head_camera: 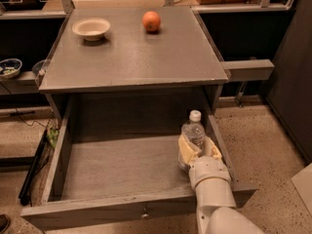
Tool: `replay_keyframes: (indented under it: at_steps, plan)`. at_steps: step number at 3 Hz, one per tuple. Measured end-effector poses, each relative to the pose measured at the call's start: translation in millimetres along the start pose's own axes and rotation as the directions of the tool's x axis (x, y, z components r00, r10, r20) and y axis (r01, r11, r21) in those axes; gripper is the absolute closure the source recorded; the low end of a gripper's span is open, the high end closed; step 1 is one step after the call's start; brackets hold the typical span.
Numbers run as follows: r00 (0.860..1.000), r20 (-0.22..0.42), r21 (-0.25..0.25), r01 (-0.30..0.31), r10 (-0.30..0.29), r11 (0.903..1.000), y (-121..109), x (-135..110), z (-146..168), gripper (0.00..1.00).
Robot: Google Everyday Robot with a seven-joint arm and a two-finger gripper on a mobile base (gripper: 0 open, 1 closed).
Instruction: Place blue plastic bottle into top drawer
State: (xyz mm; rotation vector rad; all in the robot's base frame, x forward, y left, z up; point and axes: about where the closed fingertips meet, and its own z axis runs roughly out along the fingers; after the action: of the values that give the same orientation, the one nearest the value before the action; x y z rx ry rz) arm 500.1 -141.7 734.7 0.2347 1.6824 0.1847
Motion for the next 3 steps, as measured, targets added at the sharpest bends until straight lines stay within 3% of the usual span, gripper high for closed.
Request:
replay_keyframes:
  at_steps: [3]
  plan:
    - [0.993,-0.046,0.056,-0.104,0.107,0.9930,-17,21,-21,1.00]
